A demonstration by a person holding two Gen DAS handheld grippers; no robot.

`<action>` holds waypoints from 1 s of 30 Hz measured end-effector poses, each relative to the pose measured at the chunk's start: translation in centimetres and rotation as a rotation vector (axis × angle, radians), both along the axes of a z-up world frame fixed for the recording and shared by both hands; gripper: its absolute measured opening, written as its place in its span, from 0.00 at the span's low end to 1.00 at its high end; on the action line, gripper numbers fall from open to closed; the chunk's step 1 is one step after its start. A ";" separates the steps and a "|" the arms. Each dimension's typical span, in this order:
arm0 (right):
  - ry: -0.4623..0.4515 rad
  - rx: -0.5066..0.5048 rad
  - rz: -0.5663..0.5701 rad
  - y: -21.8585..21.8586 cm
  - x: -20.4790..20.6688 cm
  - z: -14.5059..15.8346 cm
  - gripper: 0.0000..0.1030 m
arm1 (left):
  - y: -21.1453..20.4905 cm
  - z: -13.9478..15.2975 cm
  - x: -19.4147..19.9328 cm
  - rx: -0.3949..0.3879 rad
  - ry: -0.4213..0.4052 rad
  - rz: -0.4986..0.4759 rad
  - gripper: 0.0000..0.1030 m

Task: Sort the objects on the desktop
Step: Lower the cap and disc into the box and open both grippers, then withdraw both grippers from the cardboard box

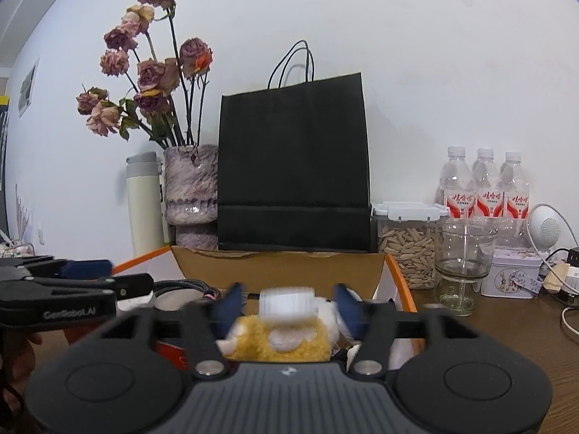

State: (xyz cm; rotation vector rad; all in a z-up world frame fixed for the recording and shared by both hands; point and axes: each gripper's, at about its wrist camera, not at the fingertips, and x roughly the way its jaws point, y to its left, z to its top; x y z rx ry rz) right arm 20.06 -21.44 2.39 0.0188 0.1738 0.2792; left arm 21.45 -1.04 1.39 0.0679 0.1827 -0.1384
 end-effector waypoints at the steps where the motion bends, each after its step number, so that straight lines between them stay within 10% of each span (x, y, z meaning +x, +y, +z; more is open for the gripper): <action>1: -0.013 0.001 0.002 0.0 -0.2 0.0 0.76 | 0.0 0.1 -0.2 -0.002 -0.021 0.002 0.97; 10: -0.103 0.105 -0.028 -2.0 -1.6 1.1 0.94 | 0.5 0.3 -1.4 -0.036 -0.110 0.009 1.00; 30: -0.043 0.104 -0.106 -5.8 -1.8 0.8 0.95 | 2.5 0.3 -1.4 -0.074 -0.057 0.020 1.00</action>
